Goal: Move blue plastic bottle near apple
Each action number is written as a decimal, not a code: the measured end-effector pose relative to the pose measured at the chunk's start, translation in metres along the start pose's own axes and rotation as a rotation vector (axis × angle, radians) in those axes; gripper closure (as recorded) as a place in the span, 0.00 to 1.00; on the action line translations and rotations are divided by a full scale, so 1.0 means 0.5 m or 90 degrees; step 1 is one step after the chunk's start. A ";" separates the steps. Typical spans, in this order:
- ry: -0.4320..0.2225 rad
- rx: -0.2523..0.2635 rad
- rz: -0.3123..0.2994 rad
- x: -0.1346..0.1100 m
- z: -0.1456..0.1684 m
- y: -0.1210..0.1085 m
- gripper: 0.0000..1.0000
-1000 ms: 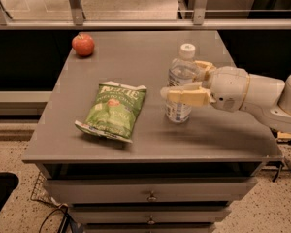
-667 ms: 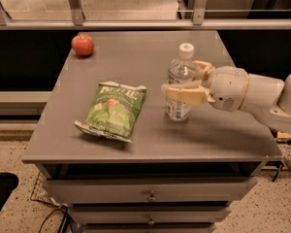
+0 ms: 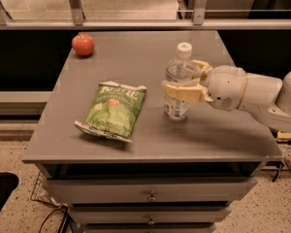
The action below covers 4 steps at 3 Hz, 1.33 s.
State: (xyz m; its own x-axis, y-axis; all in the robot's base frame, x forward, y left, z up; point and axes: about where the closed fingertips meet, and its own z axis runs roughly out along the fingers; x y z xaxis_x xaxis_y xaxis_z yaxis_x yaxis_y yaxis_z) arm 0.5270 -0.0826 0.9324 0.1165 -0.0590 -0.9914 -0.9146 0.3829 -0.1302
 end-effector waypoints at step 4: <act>0.022 -0.042 -0.053 -0.243 0.309 -0.243 1.00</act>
Offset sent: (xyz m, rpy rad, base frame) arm 0.1271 0.0806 0.1490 -0.1155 -0.1102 0.0524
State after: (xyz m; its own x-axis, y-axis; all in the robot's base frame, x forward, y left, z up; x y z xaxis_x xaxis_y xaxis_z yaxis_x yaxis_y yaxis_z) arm 0.6838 0.0206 1.0671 0.1800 -0.1202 -0.9763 -0.9263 0.3132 -0.2093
